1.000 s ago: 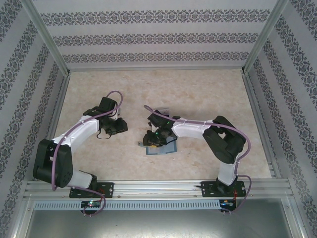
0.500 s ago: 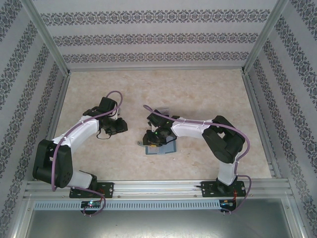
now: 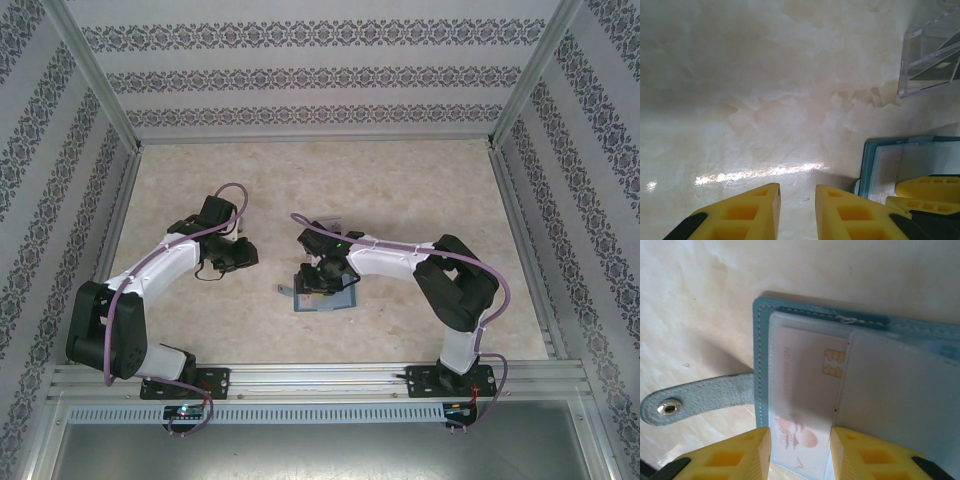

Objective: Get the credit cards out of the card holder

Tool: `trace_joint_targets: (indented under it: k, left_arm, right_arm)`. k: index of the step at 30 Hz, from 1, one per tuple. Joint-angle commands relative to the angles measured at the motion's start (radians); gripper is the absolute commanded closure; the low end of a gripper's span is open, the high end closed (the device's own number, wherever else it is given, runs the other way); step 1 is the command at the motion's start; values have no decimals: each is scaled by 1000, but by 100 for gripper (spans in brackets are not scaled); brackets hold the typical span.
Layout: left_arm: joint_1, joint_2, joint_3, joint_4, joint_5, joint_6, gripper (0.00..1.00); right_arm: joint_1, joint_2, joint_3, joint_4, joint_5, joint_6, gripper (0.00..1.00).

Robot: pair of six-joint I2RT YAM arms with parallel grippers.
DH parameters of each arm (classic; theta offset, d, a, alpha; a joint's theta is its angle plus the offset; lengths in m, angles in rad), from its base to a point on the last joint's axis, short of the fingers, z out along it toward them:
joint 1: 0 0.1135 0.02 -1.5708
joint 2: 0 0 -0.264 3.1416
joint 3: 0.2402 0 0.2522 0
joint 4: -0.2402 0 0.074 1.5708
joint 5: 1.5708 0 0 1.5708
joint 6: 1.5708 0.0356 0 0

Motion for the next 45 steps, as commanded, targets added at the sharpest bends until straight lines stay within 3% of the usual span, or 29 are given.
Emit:
trace_joint_targets:
  k: [1,22,45]
  left_arm:
    - [-28,16,34,-22,15,-3,75]
    - [-125,73,71,6,-2,-40,75]
    - [-216,121,131,-11,-42,-58,75]
  right_arm:
    - [15,-27,34,-118,82,-34,62]
    - [33,-29,125,-369,286,-104,57]
    - [18,-88,105,-451,392,-114,52]
